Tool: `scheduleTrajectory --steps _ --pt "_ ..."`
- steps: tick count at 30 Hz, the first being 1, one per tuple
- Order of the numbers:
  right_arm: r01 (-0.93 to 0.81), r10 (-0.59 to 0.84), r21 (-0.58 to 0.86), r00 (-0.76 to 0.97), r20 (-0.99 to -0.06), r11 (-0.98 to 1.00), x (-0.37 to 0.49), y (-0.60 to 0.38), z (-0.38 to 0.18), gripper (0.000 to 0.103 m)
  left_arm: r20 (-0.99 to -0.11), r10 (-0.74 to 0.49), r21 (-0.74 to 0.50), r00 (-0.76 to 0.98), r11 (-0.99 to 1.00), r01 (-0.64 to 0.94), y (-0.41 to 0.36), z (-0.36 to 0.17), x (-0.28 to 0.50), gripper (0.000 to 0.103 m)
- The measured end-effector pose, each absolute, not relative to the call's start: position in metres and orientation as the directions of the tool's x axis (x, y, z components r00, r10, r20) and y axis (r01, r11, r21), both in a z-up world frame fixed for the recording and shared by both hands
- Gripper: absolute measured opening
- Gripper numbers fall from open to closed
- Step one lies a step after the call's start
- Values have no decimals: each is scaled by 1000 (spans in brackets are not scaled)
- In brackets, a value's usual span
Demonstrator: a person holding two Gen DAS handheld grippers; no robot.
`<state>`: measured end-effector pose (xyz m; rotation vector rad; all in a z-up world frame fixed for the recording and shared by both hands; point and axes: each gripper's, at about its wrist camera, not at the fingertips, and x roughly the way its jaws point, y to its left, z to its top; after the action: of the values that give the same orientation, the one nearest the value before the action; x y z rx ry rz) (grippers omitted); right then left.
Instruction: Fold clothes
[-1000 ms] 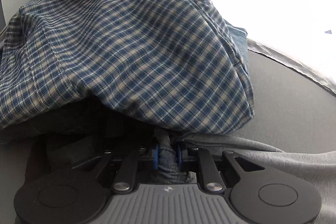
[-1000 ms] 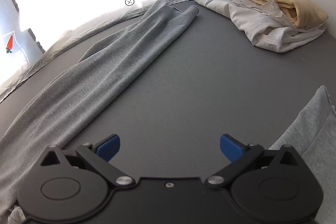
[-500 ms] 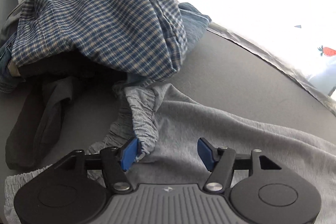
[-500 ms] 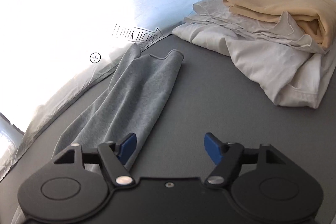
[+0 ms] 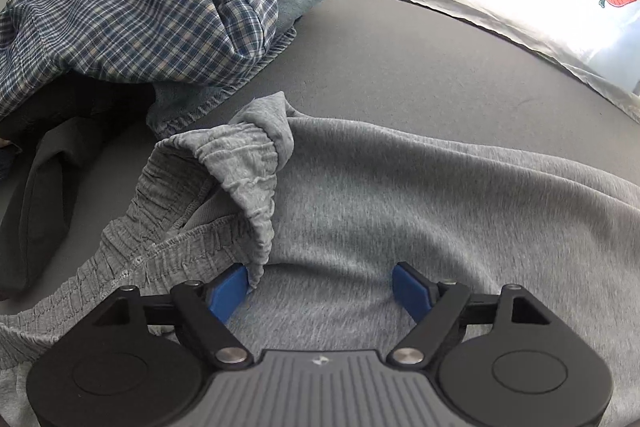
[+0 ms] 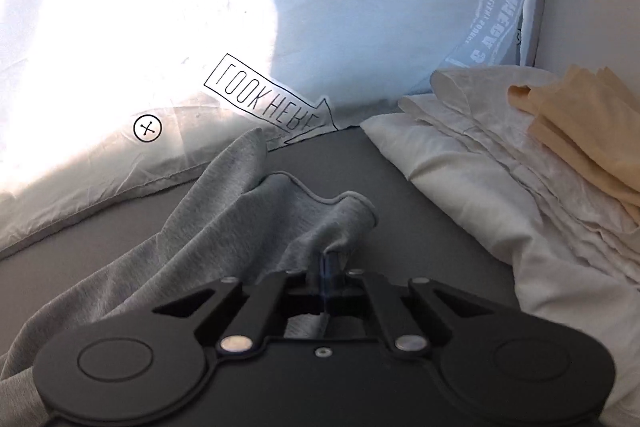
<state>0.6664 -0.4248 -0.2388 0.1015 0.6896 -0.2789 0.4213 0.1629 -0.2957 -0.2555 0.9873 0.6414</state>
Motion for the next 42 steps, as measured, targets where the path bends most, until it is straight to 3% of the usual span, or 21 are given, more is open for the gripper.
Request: scheduleTrajectory --steps 2,5,8,11,13,17,19,24,27,30,33,34,35,39,42 --pt "105 -144 -100 797 -587 989 661 -383 -222 0 -836 386 74 389 783 -618 159 -295 417 82" --pt "-238 97 -191 829 -551 952 638 -305 -201 0 -838 379 57 394 777 -626 153 -293 411 85" --pt "-545 355 -175 724 -591 820 599 -231 -200 0 -839 374 56 396 783 -620 152 -292 408 85" --pt "-658 411 -176 633 -656 732 565 -182 -217 4 -841 366 52 400 789 -612 156 -294 409 86" --pt "-645 391 -147 611 -688 750 553 -172 -227 10 -845 353 50 402 800 -597 162 -293 415 86" --pt "-533 381 -14 622 -684 846 550 -199 -217 31 -845 329 44 421 827 -560 162 -292 409 87" --pt "-480 364 17 643 -674 877 553 -217 -210 33 -842 330 43 428 830 -555 165 -293 408 87" --pt "-496 285 -112 654 -701 861 562 -224 -215 33 -831 351 47 430 816 -576 166 -297 415 92" --pt "-576 305 -163 626 -718 801 562 -207 -222 42 -830 355 44 429 810 -585 167 -298 419 95" --pt "-598 265 -250 639 -722 761 566 -186 -233 44 -831 355 48 429 813 -580 168 -297 418 96" --pt "-571 242 -245 643 -726 783 579 -182 -238 33 -831 357 57 426 816 -575 172 -295 417 96" --pt "-549 243 -230 655 -715 804 583 -187 -234 7 -829 370 65 420 810 -583 176 -294 418 96" --pt "-526 243 -214 667 -704 823 587 -192 -230 0 -826 385 76 413 800 -595 182 -295 418 96" --pt "-255 102 -199 819 -565 946 596 -249 -188 0 -816 413 78 404 771 -631 205 -295 422 95" --pt "82 -146 -151 861 -487 985 599 -325 -161 0 -805 446 119 391 767 -630 214 -296 430 95"
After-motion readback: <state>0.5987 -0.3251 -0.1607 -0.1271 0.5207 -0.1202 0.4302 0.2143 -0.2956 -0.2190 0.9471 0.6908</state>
